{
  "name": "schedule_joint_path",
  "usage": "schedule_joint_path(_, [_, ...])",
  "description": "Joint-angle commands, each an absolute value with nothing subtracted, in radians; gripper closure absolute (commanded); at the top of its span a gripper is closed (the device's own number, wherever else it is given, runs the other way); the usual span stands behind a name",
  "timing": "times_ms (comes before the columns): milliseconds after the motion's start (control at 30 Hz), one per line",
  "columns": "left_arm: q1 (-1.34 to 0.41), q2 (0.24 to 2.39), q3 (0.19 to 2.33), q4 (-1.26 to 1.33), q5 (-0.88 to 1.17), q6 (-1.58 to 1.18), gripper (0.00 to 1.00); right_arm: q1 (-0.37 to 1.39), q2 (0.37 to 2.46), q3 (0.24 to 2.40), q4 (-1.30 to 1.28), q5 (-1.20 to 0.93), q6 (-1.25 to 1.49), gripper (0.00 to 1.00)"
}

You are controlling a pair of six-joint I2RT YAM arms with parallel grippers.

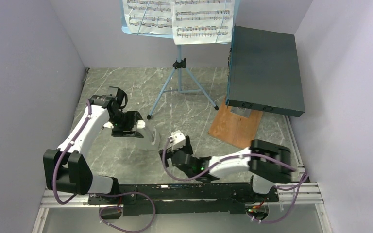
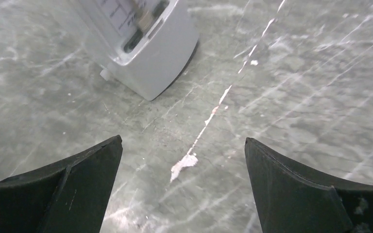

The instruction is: Set up the instrument practice props

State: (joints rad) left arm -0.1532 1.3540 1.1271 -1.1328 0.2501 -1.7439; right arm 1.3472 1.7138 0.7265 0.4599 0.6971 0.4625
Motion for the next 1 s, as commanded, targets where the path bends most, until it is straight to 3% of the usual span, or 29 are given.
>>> schedule_joint_path(0, [-0.154,1.400,1.172,-1.232,0.080,-1.458,1.00,1.315,1.507,0.609,0.534,0.526,0.316,0.00])
schedule_joint_path(167, [-0.177,1.384,1.156,-1.131,0.040,-1.053,1.00,1.200,1.371,0.514,0.525,0.182,0.284,0.00])
schedule_joint_path(333, [-0.195,1.252,1.079,-0.965,0.158,-0.565,1.00,1.058,1.386,0.529,0.556,-0.187,0.292,0.00])
schedule_joint_path(633, [-0.198,1.008,0.980,-0.720,0.420,-0.103,1.00,1.044,1.468,0.715,0.454,-0.439,0.223,0.00])
schedule_joint_path(800, [-0.198,1.018,1.015,-0.757,0.571,0.104,1.00,1.001,1.500,0.749,0.472,-0.508,0.278,0.01])
schedule_joint_path(967, [-0.207,1.027,1.011,-0.790,0.582,0.168,1.00,0.948,1.566,0.825,0.401,-0.494,0.407,0.17])
